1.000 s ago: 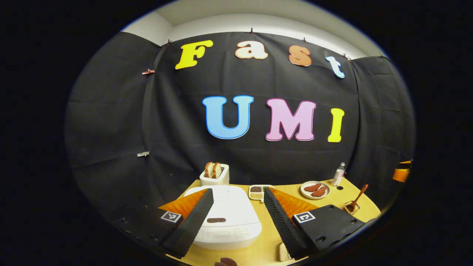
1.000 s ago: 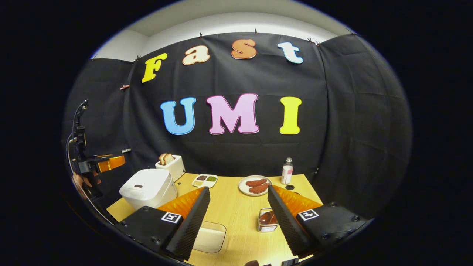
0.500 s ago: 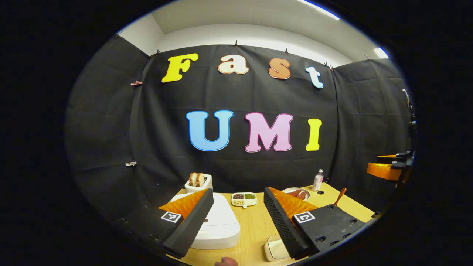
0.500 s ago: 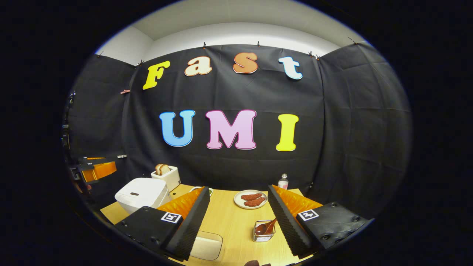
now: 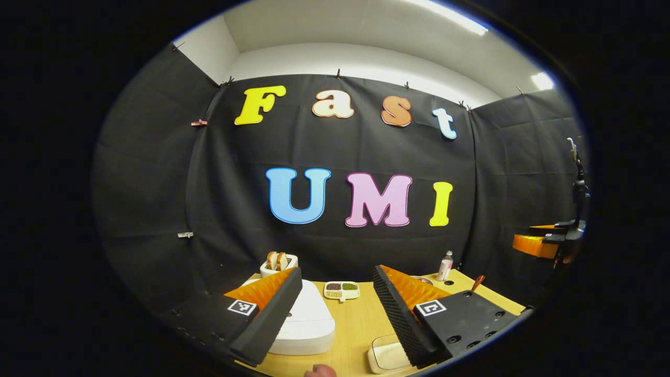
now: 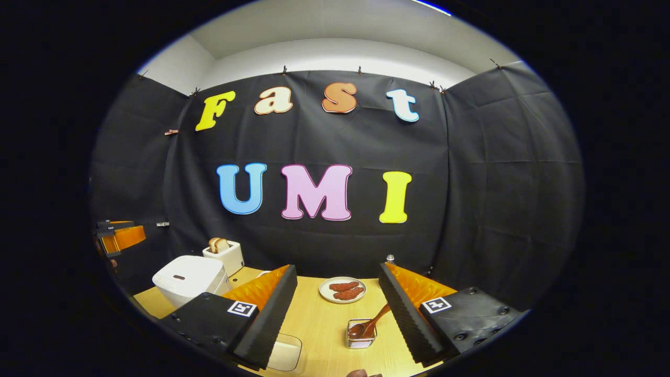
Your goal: Close the left gripper, press the button to open the rice cooker; take a wooden spoon from the chopstick holder with the right hand, scoop a spoonful of rice and pour it into the rice cooker, then put the wooden spoon back into the chopstick holder.
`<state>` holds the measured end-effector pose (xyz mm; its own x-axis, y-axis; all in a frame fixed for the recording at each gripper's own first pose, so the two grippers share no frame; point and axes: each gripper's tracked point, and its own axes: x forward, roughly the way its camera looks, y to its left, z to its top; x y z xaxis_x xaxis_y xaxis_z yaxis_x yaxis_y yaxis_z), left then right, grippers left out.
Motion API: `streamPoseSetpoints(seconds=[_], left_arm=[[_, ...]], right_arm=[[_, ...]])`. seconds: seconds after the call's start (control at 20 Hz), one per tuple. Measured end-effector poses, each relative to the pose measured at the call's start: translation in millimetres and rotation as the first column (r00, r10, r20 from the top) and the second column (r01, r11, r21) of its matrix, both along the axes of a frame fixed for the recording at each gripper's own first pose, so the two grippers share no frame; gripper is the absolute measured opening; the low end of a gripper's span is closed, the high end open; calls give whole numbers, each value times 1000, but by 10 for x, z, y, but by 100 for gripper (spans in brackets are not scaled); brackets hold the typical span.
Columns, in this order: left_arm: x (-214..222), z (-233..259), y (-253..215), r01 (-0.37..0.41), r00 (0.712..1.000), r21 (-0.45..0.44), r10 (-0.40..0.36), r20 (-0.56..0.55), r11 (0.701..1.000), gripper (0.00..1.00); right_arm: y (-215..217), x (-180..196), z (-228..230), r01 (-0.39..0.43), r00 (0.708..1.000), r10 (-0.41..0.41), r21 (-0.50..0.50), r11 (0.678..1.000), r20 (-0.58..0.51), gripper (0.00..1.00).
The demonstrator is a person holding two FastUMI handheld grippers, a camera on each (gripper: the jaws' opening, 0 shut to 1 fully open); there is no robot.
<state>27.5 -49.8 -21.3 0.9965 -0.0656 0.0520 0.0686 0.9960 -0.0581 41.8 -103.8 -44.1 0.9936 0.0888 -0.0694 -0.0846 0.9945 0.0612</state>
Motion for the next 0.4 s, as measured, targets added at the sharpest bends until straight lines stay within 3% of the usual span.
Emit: streamPoseSetpoints(seconds=[0.4], left_arm=[[-25, 78, -25, -11, 1000, 51, 10, 11, 999, 94]], right_arm=[[-34, -25, 3, -8, 1000, 8, -26, 1000, 3, 98]])
